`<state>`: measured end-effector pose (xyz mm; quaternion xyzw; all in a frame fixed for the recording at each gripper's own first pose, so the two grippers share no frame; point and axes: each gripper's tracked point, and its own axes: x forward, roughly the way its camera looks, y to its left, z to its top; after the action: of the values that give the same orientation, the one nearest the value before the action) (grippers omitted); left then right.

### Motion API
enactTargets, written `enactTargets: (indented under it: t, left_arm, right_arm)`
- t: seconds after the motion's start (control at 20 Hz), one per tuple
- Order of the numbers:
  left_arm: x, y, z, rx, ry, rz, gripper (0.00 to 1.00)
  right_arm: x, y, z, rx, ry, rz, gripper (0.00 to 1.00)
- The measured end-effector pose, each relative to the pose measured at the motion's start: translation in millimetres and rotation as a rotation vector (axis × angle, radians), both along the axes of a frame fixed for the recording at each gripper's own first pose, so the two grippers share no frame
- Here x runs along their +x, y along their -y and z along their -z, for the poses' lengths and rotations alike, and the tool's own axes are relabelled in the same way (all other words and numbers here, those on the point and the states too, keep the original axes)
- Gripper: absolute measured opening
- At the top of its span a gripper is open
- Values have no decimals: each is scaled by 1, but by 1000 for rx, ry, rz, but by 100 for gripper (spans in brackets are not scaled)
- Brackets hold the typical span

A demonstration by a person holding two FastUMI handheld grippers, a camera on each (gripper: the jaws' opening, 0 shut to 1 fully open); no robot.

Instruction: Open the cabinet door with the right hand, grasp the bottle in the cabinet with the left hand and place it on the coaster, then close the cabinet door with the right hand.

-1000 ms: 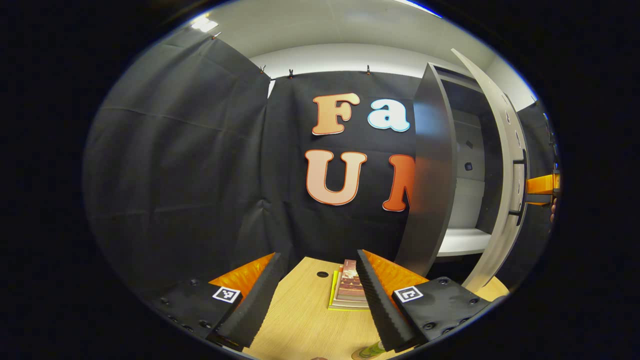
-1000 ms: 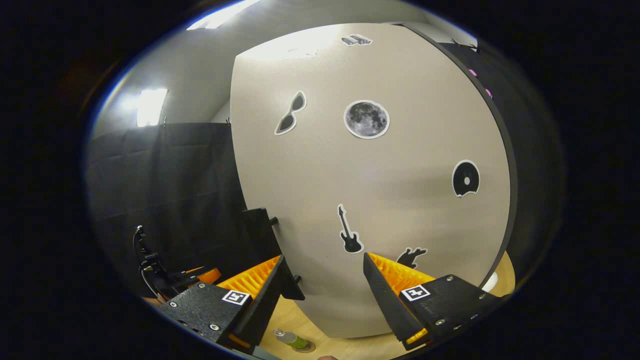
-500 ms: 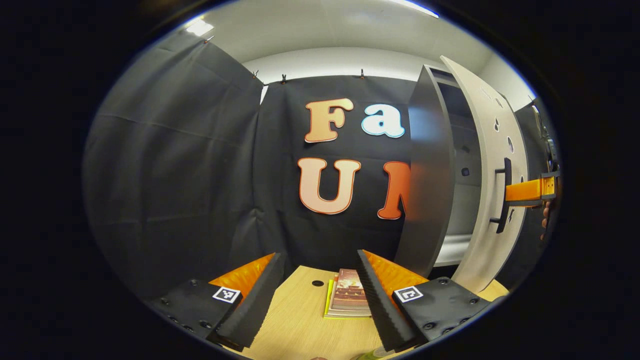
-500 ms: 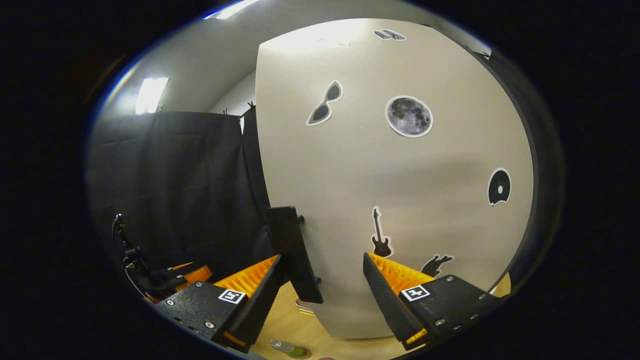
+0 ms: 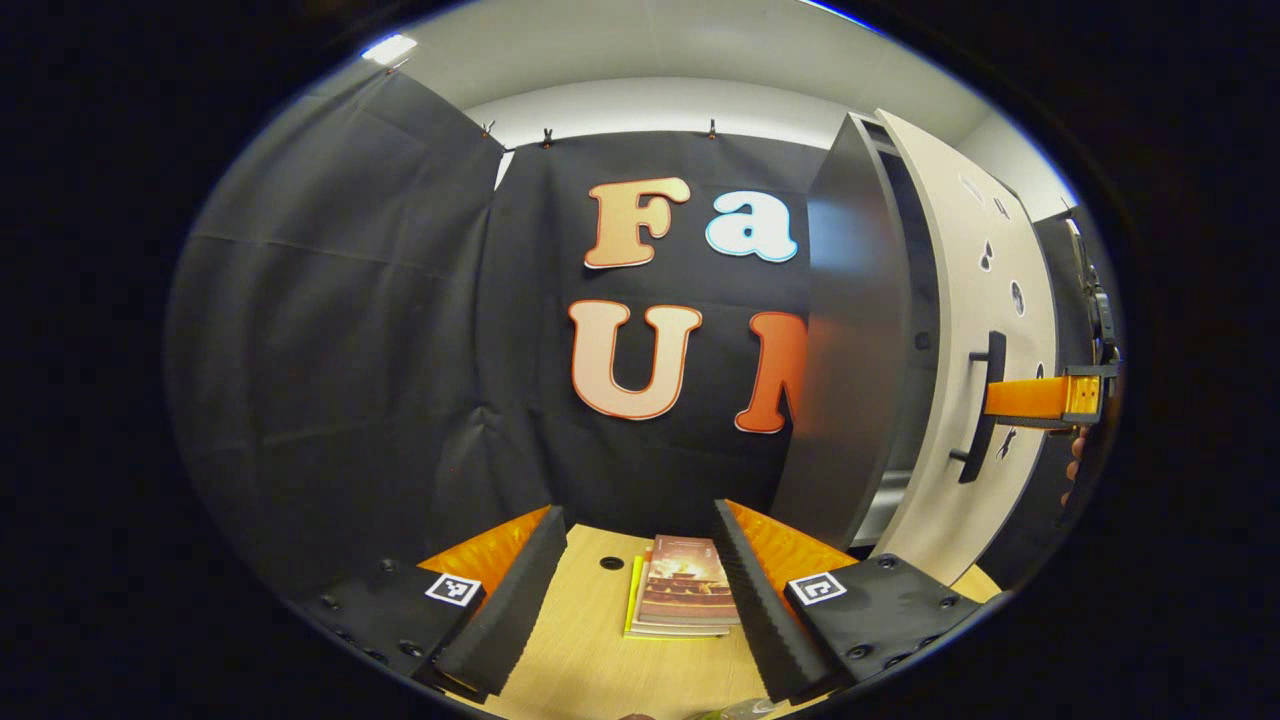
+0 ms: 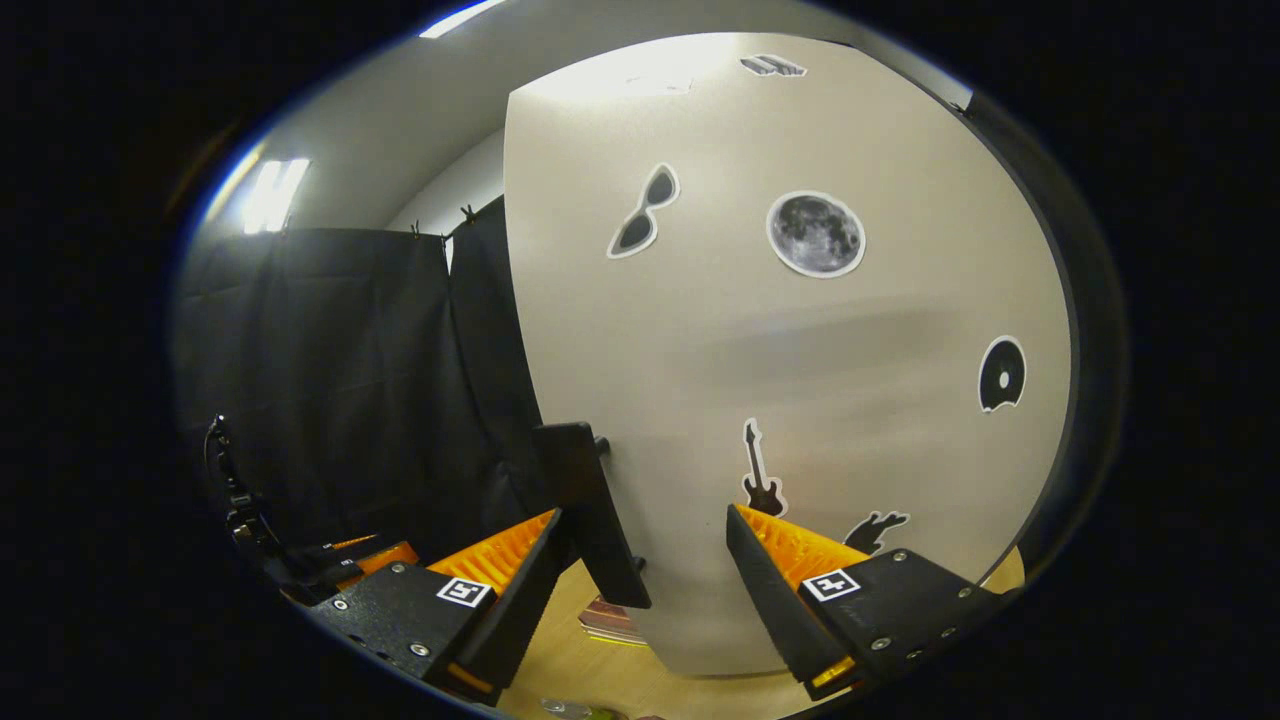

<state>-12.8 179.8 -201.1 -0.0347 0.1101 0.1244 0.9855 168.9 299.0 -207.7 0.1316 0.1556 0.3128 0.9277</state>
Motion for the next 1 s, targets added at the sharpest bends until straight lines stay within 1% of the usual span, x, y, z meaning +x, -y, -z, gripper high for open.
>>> enactTargets:
  t: [0.1,0.2,0.4,0.45,0.5,0.65,0.8,0.85,0.9,1.0]
  left_arm:
    - [12,15,-14,-23,19,30,92]
    - [23,32,-33,-42,45,66,92]
    - [41,71,-88,-50,97,142,92]
    - [40,83,-86,-49,106,157,92]
    - [41,92,-98,-48,119,171,92]
    - [41,111,-132,-48,166,191,92]
    - [38,124,-165,-63,215,203,92]
    - [38,126,-173,-61,225,204,95]
    - [43,122,-181,-55,234,202,92]
    - [31,129,-195,-37,243,195,92]
  right_arm:
    - [1,18,-16,10,42,41,97]
    - [-1,47,-27,2,71,92,96]
    - [-16,112,-45,-74,131,207,96]
    - [-22,128,-49,-97,144,230,96]
    - [-27,143,-55,-116,159,250,96]
    - [-42,181,-70,-165,192,307,96]
    - [-54,215,-82,-204,199,363,96]
    - [-60,225,-87,-210,205,371,96]
    - [-63,233,-93,-214,212,381,96]
    - [-69,246,-105,-226,232,398,96]
